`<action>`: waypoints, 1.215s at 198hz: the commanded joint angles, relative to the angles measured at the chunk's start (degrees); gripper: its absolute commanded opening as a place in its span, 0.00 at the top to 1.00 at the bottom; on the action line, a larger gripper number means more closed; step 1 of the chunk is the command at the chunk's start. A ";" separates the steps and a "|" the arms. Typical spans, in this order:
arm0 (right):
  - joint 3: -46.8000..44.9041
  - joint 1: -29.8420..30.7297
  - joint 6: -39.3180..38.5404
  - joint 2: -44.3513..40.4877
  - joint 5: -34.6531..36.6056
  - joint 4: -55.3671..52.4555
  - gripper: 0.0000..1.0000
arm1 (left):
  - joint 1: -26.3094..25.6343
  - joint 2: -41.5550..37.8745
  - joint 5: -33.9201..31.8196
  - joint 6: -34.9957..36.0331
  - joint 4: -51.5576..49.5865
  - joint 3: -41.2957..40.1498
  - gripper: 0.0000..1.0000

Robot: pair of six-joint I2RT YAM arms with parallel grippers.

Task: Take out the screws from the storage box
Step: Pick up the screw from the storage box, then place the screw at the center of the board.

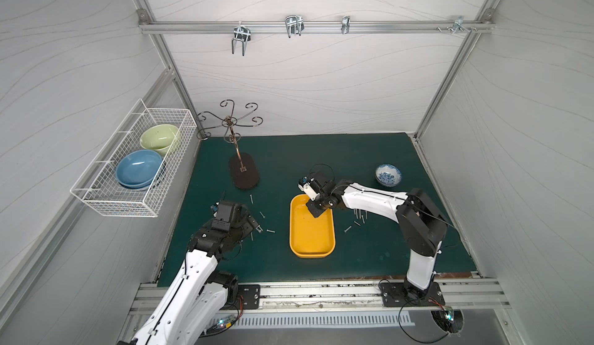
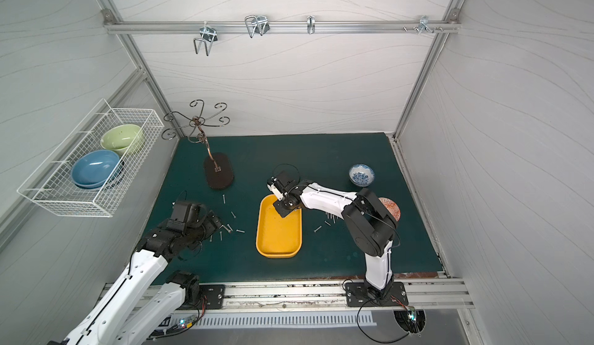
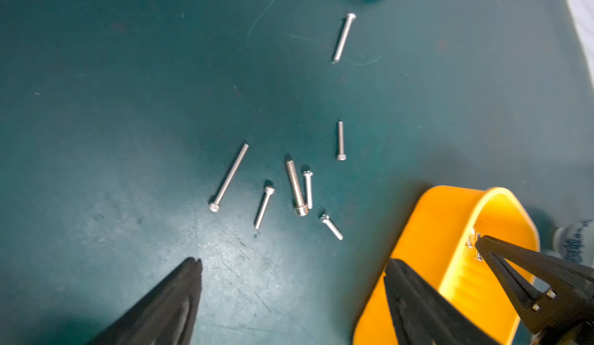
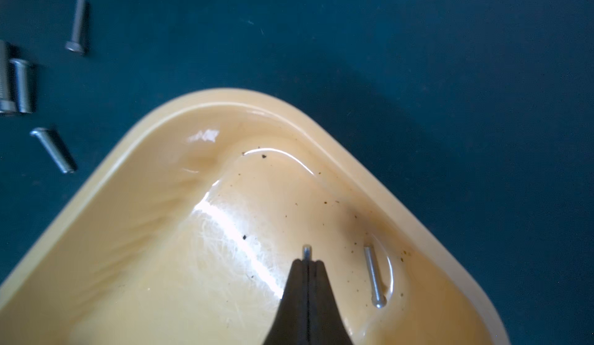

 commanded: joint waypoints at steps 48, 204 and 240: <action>-5.21 -1.18 4.08 -11.48 1.89 0.25 1.00 | 0.17 -0.06 3.02 2.66 -2.39 6.33 0.19; -30.38 -15.55 16.56 -35.36 4.03 6.13 1.00 | -32.87 27.87 -10.35 1.28 1.19 25.03 0.35; -31.56 -15.71 17.57 -33.75 6.25 6.80 1.00 | -35.97 33.80 -10.59 1.37 2.09 28.29 0.35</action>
